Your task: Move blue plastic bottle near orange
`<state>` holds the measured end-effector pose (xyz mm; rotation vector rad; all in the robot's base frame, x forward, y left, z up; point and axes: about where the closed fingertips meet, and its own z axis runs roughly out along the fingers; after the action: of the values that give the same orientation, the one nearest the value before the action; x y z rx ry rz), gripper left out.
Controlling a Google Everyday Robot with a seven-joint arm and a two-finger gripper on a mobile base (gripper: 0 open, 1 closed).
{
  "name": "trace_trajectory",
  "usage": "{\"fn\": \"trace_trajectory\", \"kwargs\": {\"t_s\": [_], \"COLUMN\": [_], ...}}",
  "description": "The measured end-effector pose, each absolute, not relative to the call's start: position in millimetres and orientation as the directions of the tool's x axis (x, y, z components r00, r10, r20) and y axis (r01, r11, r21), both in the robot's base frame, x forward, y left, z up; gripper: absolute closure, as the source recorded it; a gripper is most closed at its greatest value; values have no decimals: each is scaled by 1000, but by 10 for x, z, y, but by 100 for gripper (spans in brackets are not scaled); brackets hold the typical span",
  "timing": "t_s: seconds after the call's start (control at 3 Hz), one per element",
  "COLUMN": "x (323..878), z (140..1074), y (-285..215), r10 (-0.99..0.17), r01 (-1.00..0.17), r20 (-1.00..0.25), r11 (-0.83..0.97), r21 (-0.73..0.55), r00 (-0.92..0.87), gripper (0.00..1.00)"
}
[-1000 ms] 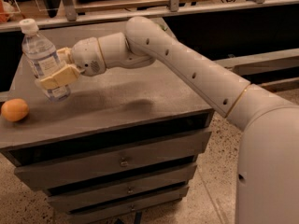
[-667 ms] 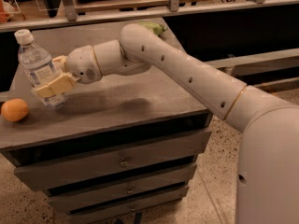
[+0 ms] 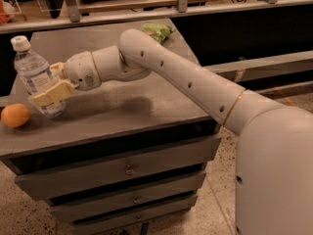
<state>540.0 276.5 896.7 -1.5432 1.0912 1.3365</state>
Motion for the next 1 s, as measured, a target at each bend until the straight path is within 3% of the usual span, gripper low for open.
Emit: {"fn": "trace_trajectory", "kwargs": {"t_s": [0.33, 1.0], "x": [5387, 5393], "z": [8932, 8938], "y": [2809, 2840], "r10": [-88, -67], "r01": [-945, -935], "r20": [-993, -992], "r11": [-324, -345], "r21": [-41, -77], "r00": [73, 107], "gripper": [87, 41]}}
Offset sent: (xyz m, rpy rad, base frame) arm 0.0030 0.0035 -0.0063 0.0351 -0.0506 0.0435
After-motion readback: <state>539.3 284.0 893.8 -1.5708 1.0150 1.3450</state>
